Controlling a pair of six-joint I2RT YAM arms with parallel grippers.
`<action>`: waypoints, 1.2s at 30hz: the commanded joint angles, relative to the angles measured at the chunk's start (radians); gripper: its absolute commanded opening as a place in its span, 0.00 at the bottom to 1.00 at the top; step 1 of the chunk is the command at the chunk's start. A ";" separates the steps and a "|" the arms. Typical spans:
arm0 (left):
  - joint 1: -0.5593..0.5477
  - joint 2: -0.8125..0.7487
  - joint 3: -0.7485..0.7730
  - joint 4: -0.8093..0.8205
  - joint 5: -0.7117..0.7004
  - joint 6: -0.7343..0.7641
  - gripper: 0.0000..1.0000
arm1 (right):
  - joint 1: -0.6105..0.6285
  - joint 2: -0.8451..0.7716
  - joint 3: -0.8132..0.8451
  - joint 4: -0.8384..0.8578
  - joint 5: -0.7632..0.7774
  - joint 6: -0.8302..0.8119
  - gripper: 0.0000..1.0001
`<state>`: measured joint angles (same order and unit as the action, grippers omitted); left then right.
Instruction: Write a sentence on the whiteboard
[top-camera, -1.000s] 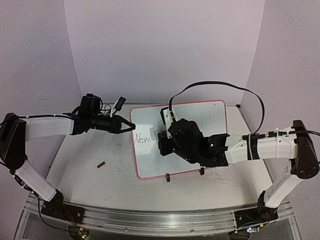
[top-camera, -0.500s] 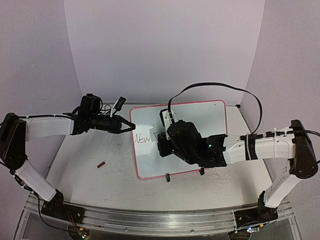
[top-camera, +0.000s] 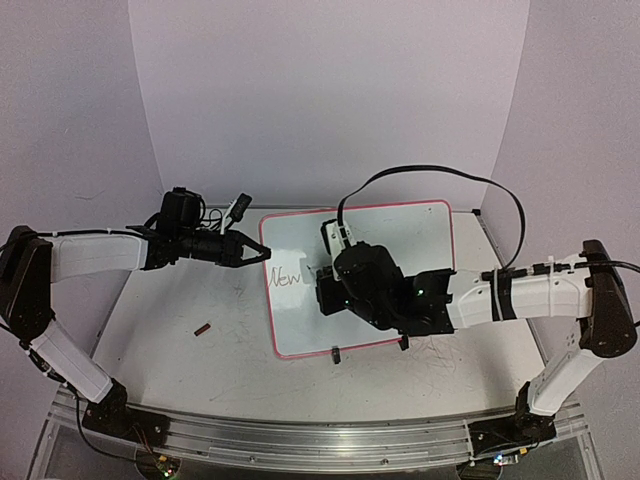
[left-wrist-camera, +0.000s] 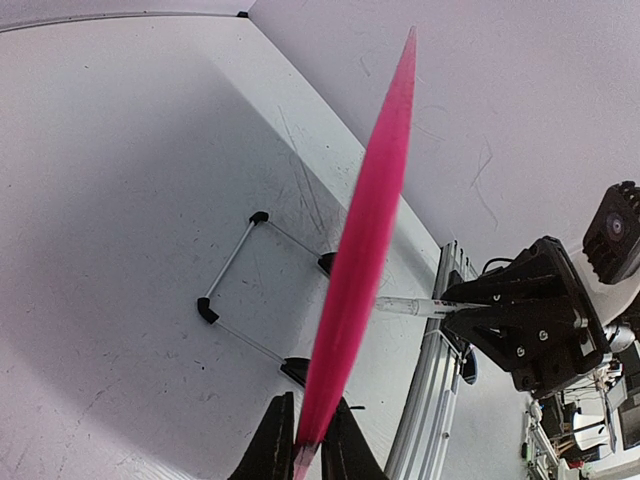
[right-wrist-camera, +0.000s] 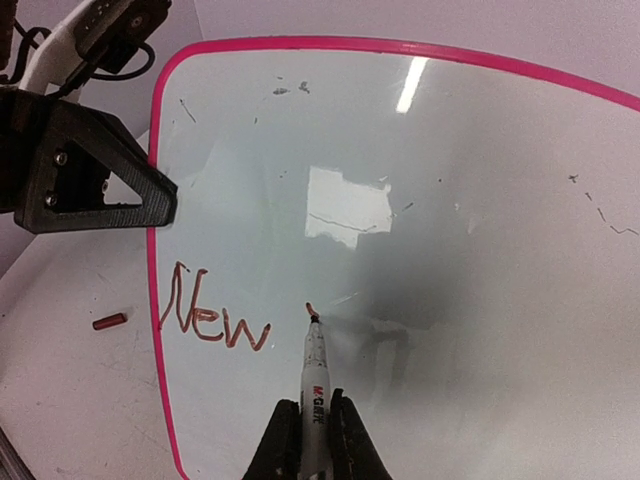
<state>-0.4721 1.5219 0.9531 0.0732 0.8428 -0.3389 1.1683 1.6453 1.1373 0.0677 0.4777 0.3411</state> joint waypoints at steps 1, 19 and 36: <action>-0.011 -0.009 0.002 0.024 0.019 0.003 0.10 | 0.004 -0.054 -0.021 0.040 -0.037 -0.025 0.00; -0.013 -0.012 0.001 0.022 0.017 0.005 0.10 | 0.004 0.003 -0.004 0.039 -0.014 -0.012 0.00; -0.013 -0.011 0.000 0.021 0.017 0.006 0.10 | 0.004 -0.003 0.005 -0.005 0.021 0.007 0.00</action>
<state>-0.4725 1.5219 0.9531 0.0731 0.8429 -0.3378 1.1702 1.6379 1.1160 0.0811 0.4736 0.3416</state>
